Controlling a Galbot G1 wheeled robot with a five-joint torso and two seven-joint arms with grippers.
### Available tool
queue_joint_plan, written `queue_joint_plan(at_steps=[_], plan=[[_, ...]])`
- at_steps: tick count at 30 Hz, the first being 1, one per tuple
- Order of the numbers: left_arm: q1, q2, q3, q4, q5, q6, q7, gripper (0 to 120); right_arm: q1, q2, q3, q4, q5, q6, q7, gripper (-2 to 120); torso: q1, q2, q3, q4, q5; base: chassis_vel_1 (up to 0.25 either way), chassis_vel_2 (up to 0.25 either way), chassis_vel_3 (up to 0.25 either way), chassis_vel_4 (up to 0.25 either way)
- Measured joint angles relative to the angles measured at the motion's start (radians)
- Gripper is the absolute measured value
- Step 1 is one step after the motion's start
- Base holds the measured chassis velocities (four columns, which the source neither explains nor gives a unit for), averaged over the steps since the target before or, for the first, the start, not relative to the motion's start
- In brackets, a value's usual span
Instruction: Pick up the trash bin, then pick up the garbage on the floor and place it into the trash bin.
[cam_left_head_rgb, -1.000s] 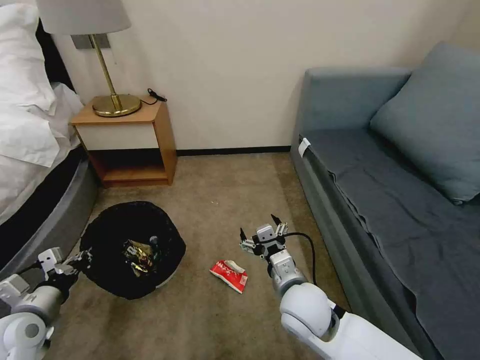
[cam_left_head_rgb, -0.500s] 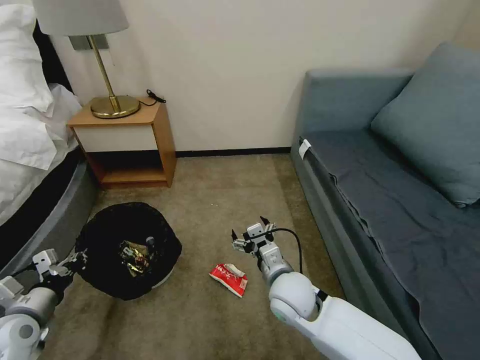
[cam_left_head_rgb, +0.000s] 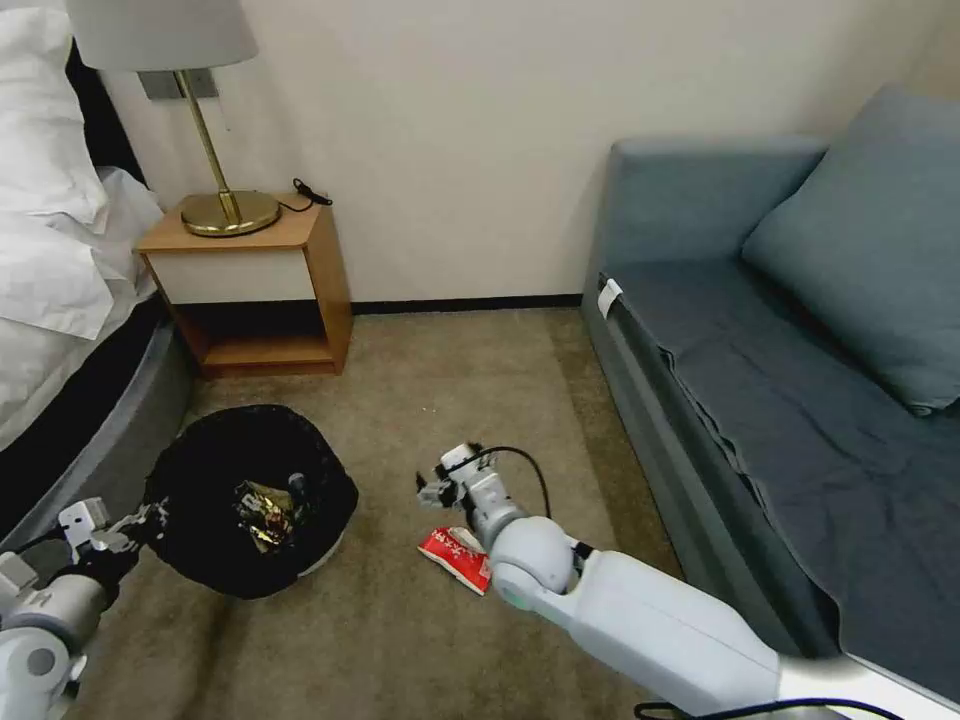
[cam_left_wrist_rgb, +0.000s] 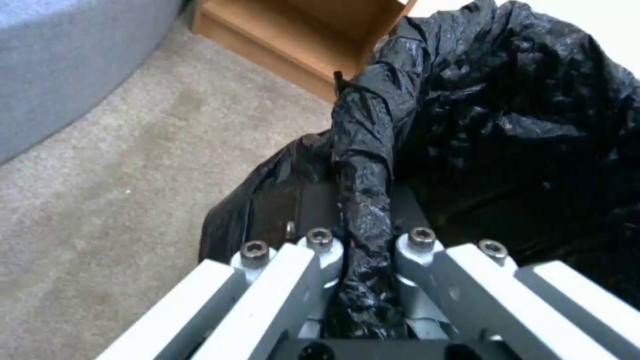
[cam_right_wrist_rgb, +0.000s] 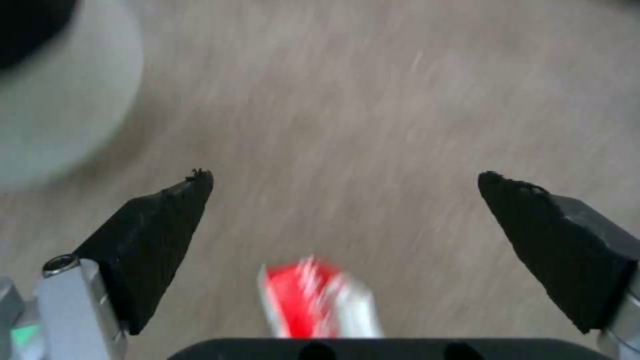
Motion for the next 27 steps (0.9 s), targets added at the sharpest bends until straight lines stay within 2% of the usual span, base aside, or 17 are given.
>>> queue_joint_plan(at_steps=[1, 3, 7, 12, 16, 19, 27], plan=[[-0.002, 0.007, 0.000, 0.010, -0.003, -0.003, 0.003, 4, 0.011, 0.006, -0.013, -0.024, 0.062, -0.039, -0.012, 100, 0.000, 0.000, 0.000, 0.0000, 0.0000, 0.000, 0.000, 0.000, 0.000], [-0.002, 0.014, 0.000, 0.016, -0.006, -0.006, 0.006, 4, 0.021, 0.017, -0.015, -0.054, 0.112, -0.086, -0.023, 100, 0.000, 0.000, 0.000, 0.0000, 0.0000, 0.000, 0.000, 0.000, 0.000], [-0.003, 0.021, 0.001, 0.017, -0.008, -0.008, 0.008, 4, 0.030, 0.021, -0.016, -0.092, 0.149, -0.134, -0.051, 100, 0.000, 0.000, 0.000, 0.0000, 0.0001, 0.000, 0.000, 0.000, 0.000], [-0.006, 0.021, 0.005, 0.014, -0.008, -0.008, 0.008, 4, 0.039, 0.018, -0.016, -0.145, 0.159, -0.179, -0.113, 100, 0.000, 0.000, 0.000, 0.0000, 0.0001, 0.000, 0.000, 0.000, 0.000], [-0.007, 0.013, 0.009, 0.004, -0.006, -0.007, 0.008, 4, 0.044, -0.016, -0.009, -0.178, 0.161, -0.225, -0.207, 100, 0.000, 0.000, 0.000, -0.0002, 0.0002, 0.000, 0.000, 0.000, 0.000], [-0.007, 0.011, 0.010, 0.005, -0.002, -0.007, 0.007, 4, 0.044, -0.028, -0.004, -0.192, 0.159, -0.233, -0.235, 100, 0.000, 0.000, 0.000, -0.0005, 0.0001, 0.000, 0.000, 0.000, 0.000], [0.000, 0.008, -0.004, 0.009, 0.002, -0.010, 0.008, 4, 0.055, 0.002, -0.004, -0.264, 0.115, -0.239, -0.327, 100, 0.000, 0.000, 0.000, 0.0000, 0.0002, 0.000, 0.000, 0.000, 0.000]])
